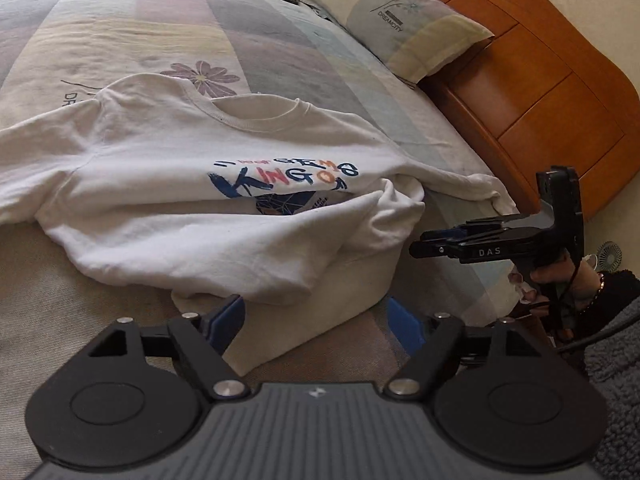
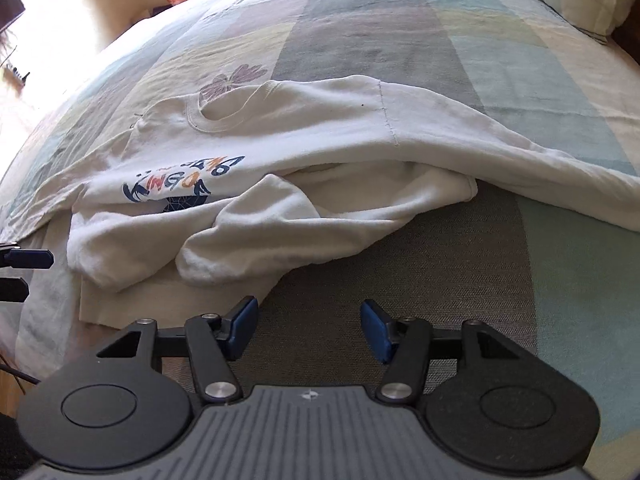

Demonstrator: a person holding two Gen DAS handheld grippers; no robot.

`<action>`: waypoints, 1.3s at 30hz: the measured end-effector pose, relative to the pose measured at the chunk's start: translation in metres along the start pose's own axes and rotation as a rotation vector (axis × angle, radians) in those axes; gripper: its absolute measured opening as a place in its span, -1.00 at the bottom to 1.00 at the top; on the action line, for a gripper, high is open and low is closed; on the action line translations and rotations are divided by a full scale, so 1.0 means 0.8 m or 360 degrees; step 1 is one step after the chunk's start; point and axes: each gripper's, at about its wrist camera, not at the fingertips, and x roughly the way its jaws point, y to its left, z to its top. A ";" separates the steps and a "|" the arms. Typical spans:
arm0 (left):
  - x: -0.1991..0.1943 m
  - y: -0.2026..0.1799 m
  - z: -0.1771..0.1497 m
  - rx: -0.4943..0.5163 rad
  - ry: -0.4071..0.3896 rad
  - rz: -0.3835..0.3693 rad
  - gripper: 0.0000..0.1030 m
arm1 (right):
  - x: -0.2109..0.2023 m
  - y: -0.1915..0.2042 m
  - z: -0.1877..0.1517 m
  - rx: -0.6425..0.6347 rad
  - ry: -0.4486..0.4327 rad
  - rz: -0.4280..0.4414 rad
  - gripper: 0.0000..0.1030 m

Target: Fold clothes

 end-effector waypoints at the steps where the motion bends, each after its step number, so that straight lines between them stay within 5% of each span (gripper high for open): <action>1: 0.012 -0.004 0.002 -0.0033 -0.0002 0.0010 0.52 | 0.005 -0.006 0.005 -0.0054 0.0011 0.0018 -0.02; 9: 0.062 0.017 0.063 -0.0201 -0.0255 0.0316 0.51 | 0.021 -0.033 0.072 -0.0326 -0.0106 0.0265 -0.14; 14: 0.099 0.034 0.093 -0.0229 -0.0241 0.0495 0.51 | 0.051 -0.040 0.115 -0.0292 -0.0143 0.0388 -0.15; 19: 0.093 0.024 0.088 -0.0269 -0.0265 0.0529 0.51 | 0.069 -0.049 0.136 -0.0206 -0.0142 0.0481 -0.15; 22: 0.063 0.005 0.069 -0.0254 -0.0305 0.0586 0.51 | 0.058 -0.062 0.129 -0.0125 -0.0151 0.0556 -0.11; 27: 0.018 -0.003 0.016 -0.0419 -0.0379 0.0572 0.52 | 0.019 -0.090 0.091 0.0056 -0.0207 0.0675 0.21; 30: -0.009 -0.007 -0.015 -0.0518 -0.0423 0.0563 0.52 | 0.021 -0.111 0.060 0.0209 -0.0169 0.0770 0.23; 34: 0.019 0.015 -0.044 -0.0581 -0.0360 0.0563 0.48 | 0.038 -0.126 0.033 0.0365 -0.0096 0.0800 0.23; 39: 0.040 0.025 -0.040 -0.0531 -0.0472 0.0491 0.47 | 0.056 -0.121 0.032 0.0415 -0.0152 0.0856 0.23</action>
